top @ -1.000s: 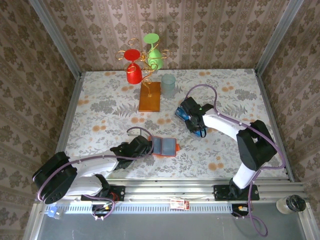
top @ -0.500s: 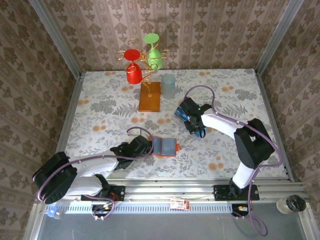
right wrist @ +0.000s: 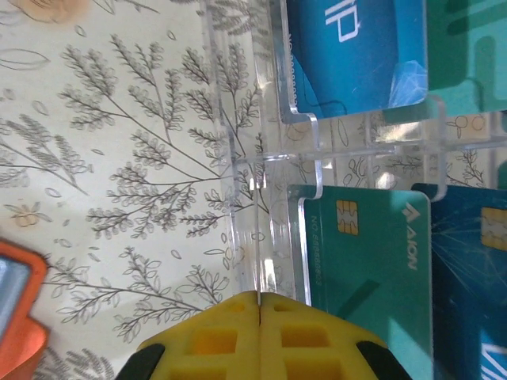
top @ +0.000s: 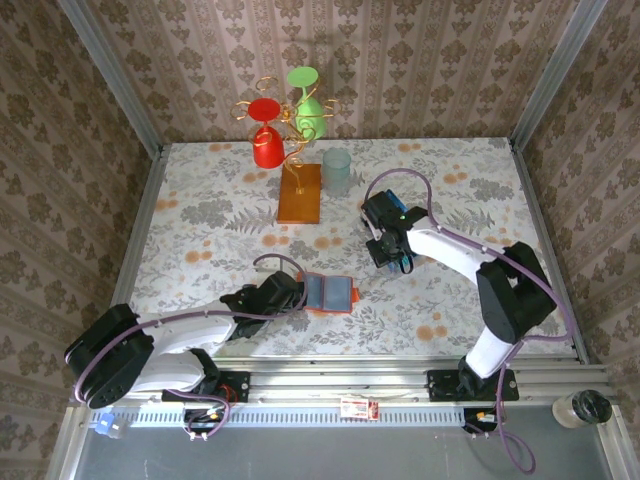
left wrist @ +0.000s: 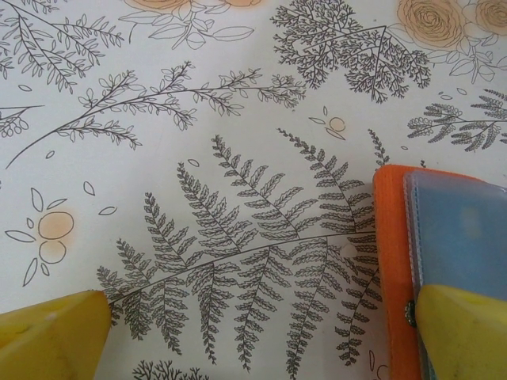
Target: Put the credit cards into the card holder
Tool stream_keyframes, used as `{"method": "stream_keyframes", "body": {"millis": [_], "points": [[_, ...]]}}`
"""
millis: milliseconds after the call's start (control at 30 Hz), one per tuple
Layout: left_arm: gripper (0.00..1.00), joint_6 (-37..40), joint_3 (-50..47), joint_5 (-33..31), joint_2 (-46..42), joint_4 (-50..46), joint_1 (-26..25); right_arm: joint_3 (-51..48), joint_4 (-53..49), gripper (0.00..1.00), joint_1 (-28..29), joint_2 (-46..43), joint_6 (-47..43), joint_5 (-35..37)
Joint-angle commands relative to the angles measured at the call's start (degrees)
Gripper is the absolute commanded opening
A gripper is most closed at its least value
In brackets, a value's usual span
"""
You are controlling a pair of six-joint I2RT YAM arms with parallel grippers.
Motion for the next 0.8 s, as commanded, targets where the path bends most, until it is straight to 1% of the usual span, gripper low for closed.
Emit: {"method": "stream_keyframes", "body": {"millis": [0,133,267,367,500,600,767], "points": [[1.00,-0.72,-0.89,-1.22,-1.42,-1.48,0.34,1.81,-1.14,0.00,0.11,-3.50,-1.30,-2.62],[1.00,-1.00,-1.14,-1.37,-1.96,-1.55,0.34,2.81,-2.02,0.00,0.68,-7.15,0.26,-4.72],[1.00,-1.00,-1.08,-1.38,-2.11,-1.66,0.33,2.04,0.00,0.00,0.87,-11.26,5.73,-11.32],[1.00,-1.04,-1.07,-1.37,-2.21,-1.64,0.34,-0.68,4.73,0.00,1.20,-13.41,11.73,-17.06],[1.00,-1.26,-0.99,-1.41,-2.03,-1.60,0.34,-6.57,14.39,0.00,2.28,-14.56,20.71,-23.51],[1.00,-1.44,-0.98,-1.44,-1.97,-1.78,0.27,-10.68,21.20,0.00,3.45,-13.91,26.11,-25.89],[1.00,-1.62,-0.98,-1.49,-1.71,-1.80,0.28,-13.80,27.25,0.00,5.66,-10.49,30.20,-27.06]]}}
